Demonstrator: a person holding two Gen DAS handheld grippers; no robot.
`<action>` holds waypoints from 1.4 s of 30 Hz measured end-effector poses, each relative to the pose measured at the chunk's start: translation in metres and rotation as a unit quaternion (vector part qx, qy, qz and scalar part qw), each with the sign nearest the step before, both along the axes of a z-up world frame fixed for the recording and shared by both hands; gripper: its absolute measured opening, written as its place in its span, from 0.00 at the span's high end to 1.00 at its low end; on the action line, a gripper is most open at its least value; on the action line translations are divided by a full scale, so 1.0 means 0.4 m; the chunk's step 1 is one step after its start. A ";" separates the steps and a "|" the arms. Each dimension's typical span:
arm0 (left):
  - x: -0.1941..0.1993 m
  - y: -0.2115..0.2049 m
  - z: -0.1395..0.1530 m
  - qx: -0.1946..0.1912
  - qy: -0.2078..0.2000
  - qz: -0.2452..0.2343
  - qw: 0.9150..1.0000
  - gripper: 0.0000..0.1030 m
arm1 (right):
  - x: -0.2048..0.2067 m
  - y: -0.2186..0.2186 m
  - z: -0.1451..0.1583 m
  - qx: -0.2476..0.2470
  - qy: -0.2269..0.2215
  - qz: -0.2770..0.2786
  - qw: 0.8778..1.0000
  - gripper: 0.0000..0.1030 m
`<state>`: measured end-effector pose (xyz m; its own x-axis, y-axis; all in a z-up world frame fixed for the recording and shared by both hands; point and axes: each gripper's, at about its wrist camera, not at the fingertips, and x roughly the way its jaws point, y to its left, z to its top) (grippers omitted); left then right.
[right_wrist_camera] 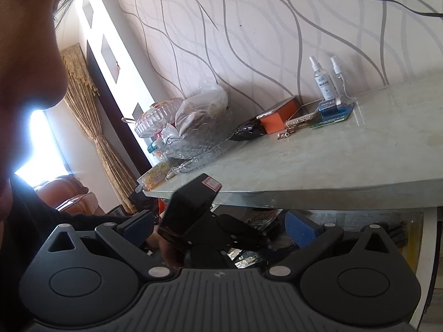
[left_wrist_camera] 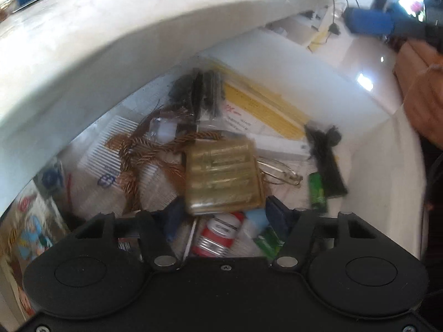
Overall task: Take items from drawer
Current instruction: 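Close the left gripper on the gold Energizer battery pack, then lift the Energizer pack out of the drawer onto the countertop with the left gripper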
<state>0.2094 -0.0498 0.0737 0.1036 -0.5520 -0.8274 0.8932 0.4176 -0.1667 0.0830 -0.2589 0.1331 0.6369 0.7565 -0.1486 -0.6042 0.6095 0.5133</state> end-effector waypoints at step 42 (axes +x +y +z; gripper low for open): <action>-0.045 -0.022 0.038 -0.004 -0.035 0.031 0.999 0.42 | -0.006 -0.002 0.003 0.004 -0.006 -0.003 1.000 0.00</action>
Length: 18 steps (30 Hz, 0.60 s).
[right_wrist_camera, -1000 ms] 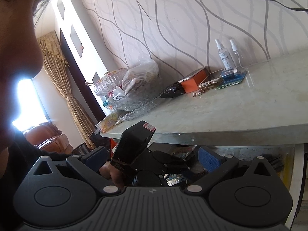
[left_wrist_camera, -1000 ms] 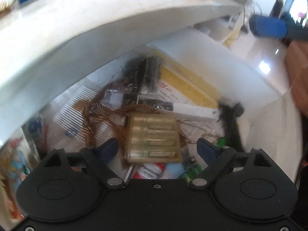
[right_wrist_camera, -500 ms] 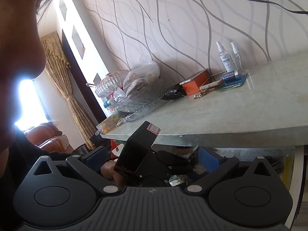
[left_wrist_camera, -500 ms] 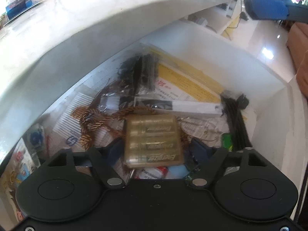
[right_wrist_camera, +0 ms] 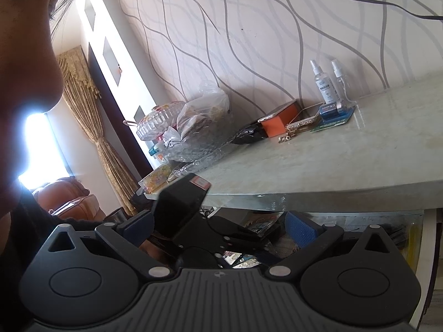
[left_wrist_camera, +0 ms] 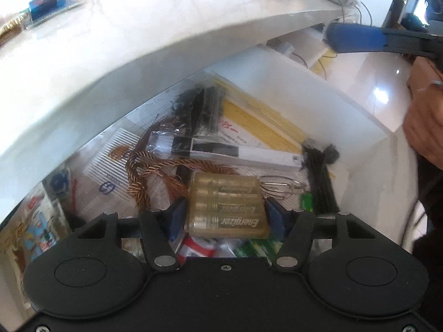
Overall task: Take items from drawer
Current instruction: 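Lift the Energizer pack out of the drawer onto the countertop with the left gripper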
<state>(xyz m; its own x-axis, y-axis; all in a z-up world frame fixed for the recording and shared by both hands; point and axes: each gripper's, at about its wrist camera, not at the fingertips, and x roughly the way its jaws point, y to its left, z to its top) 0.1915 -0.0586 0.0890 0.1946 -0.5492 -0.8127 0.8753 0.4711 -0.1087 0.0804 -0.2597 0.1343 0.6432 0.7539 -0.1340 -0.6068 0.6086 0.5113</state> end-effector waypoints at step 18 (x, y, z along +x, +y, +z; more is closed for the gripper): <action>-0.025 0.111 0.192 -0.154 0.008 0.110 0.982 0.42 | 0.000 -0.007 -0.001 0.009 0.005 0.002 1.000 0.00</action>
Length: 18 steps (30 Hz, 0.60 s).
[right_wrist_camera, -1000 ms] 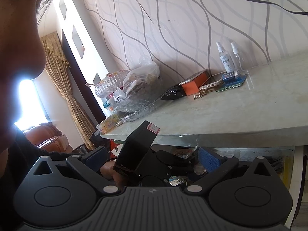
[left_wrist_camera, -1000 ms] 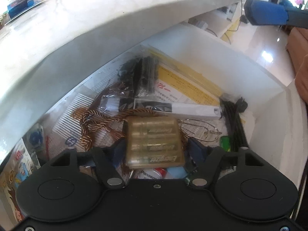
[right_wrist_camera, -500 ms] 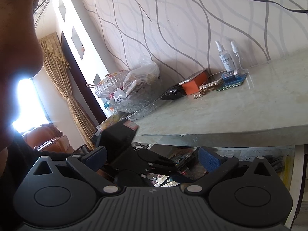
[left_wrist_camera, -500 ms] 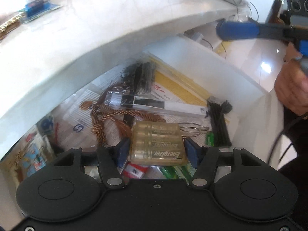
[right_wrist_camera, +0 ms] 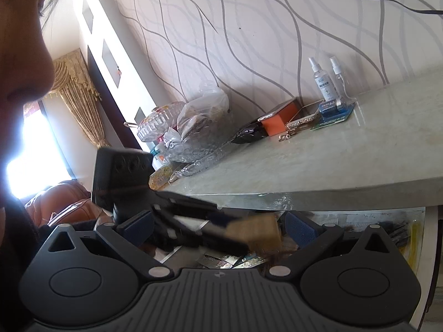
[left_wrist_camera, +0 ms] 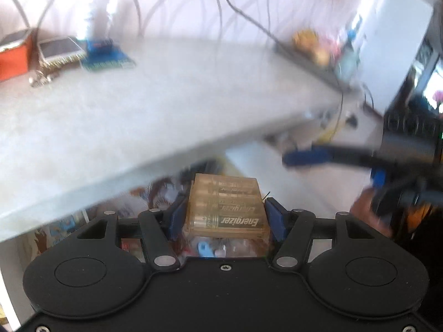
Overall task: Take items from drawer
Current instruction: 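Lift the Energizer pack out of the drawer onto the countertop with the left gripper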
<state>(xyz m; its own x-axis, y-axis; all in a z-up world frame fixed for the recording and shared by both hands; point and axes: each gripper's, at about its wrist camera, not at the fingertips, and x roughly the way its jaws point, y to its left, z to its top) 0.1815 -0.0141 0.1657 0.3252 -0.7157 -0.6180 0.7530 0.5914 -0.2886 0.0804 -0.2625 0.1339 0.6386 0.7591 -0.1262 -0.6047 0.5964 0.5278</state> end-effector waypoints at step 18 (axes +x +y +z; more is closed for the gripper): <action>0.068 0.018 0.043 -0.004 -0.059 0.101 0.993 0.43 | -0.005 -0.004 0.003 0.007 -0.005 0.000 1.000 0.00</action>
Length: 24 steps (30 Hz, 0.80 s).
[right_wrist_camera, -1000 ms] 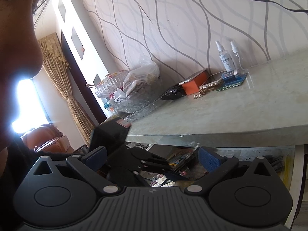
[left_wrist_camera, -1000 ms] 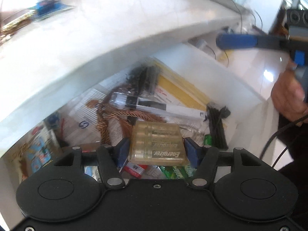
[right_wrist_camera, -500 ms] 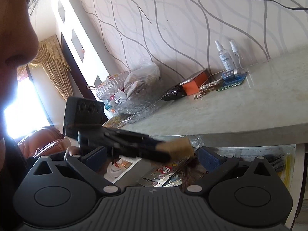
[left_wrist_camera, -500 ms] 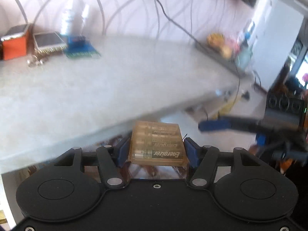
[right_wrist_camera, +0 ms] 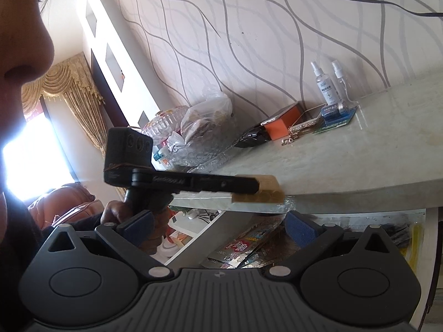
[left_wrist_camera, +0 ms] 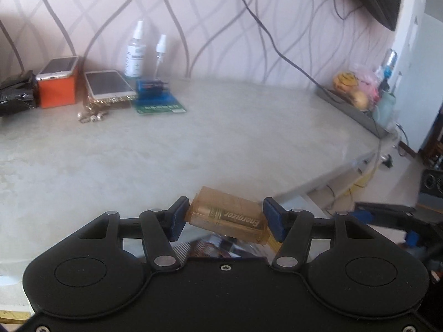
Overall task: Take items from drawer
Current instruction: 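Lift the Energizer pack out of the drawer onto the countertop with the left gripper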
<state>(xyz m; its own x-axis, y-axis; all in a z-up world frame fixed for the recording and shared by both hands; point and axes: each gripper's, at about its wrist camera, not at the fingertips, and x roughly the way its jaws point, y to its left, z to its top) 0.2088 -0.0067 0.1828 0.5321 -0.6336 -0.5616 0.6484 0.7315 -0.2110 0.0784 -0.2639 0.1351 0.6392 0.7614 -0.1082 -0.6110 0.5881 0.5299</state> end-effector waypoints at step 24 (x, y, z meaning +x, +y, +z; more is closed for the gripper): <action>0.040 -0.147 -0.010 0.157 -0.077 0.061 0.983 0.44 | -0.006 -0.007 0.004 0.006 -0.002 0.000 1.000 0.00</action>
